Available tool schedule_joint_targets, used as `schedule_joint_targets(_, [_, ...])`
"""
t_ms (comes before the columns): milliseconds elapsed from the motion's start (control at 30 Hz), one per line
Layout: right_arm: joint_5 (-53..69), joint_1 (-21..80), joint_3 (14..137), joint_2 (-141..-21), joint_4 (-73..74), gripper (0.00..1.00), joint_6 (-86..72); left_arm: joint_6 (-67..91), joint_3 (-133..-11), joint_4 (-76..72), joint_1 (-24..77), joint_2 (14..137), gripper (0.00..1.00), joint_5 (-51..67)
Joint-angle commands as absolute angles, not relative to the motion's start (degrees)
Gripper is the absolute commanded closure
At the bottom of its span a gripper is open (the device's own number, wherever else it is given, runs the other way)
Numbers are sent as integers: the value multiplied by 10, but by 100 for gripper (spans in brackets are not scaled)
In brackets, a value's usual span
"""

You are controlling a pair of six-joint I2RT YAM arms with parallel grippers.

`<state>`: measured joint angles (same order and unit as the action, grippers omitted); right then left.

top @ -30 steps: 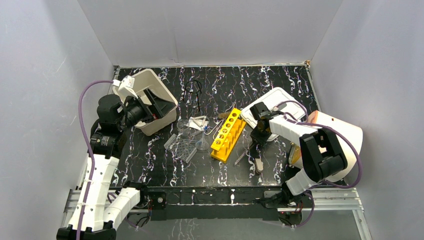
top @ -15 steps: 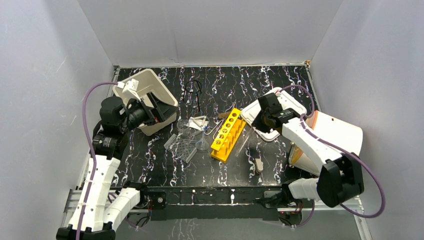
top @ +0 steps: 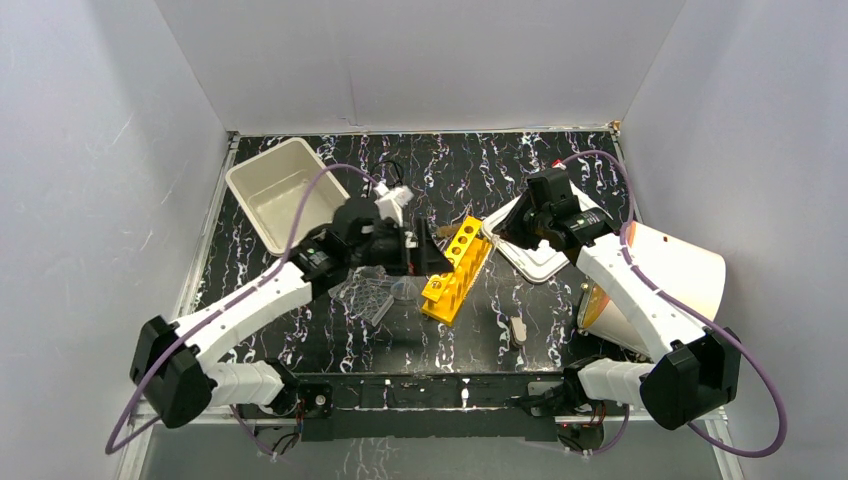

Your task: Organize the chemistry lab equipment

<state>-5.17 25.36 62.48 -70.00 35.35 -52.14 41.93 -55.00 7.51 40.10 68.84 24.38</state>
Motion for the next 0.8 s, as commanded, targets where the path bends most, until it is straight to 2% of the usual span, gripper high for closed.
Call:
schedule_joint_targets(0, [-13, 250, 653, -685, 316, 81, -547, 470, -548, -53, 467, 717, 2, 221])
schedule_joint_targets(100, [-4, 248, 656, -684, 306, 81, -553, 490, -551, -76, 482, 749, 2, 215])
schedule_joint_targets(200, [27, 247, 661, -687, 302, 81, -561, 497, -568, -82, 489, 778, 11, 225])
schedule_joint_targets(267, [41, 246, 660, -689, 297, 81, -569, 498, -581, -82, 492, 796, 23, 239])
schedule_joint_targets(433, [74, 244, 660, -700, 289, 81, -581, 495, -594, -81, 494, 828, 44, 244])
schedule_joint_targets(767, [96, 240, 666, -715, 292, 81, -566, 445, -603, -67, 494, 835, 93, 256])
